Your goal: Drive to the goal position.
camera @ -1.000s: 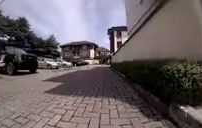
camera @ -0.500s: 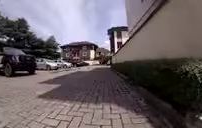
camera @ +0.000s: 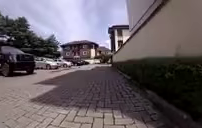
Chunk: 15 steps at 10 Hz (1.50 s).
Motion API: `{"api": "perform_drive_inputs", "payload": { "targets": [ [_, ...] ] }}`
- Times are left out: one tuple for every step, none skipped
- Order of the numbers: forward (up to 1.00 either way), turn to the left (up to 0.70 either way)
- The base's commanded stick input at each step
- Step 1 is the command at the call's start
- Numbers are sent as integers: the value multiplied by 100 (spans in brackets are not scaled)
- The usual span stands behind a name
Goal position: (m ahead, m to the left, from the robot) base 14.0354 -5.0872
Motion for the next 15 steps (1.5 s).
{"api": "perform_drive_inputs", "payload": {
  "targets": [
    [50, 0],
    [50, 0],
    [50, 0],
    [50, 0],
    [50, 0],
    [50, 0],
    [50, 0],
    [50, 0],
    [50, 0],
    [50, 0],
    [50, 0],
    [50, 0],
    [50, 0],
    [50, 0],
    [50, 0]
  ]
}}
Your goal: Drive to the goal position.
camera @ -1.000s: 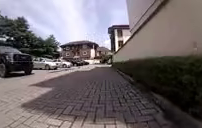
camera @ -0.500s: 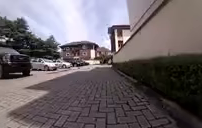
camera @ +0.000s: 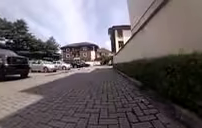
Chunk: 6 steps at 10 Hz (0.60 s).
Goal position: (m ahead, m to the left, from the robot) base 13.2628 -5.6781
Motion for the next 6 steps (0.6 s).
{"api": "perform_drive_inputs", "payload": {
  "targets": [
    [50, 0],
    [50, 0],
    [50, 0],
    [50, 0],
    [50, 0],
    [50, 0]
  ]
}}
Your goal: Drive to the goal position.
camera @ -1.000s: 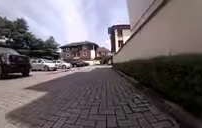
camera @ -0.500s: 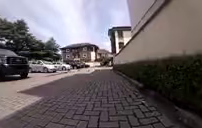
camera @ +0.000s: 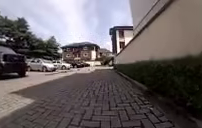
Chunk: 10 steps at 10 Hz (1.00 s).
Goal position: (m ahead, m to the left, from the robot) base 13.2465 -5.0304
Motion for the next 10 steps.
{"api": "perform_drive_inputs", "payload": {
  "targets": [
    [50, 0],
    [50, 0],
    [50, 0],
    [50, 0],
    [50, 0],
    [50, 0],
    [50, 0],
    [50, 0],
    [50, 0],
    [50, 0]
  ]
}}
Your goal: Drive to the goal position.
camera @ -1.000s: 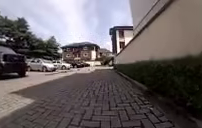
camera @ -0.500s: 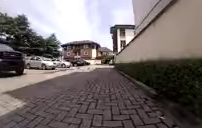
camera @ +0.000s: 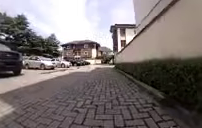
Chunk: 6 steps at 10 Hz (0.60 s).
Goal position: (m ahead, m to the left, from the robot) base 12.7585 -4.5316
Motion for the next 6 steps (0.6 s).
{"api": "perform_drive_inputs", "payload": {
  "targets": [
    [50, 0],
    [50, 0],
    [50, 0],
    [50, 0],
    [50, 0],
    [50, 0]
  ]
}}
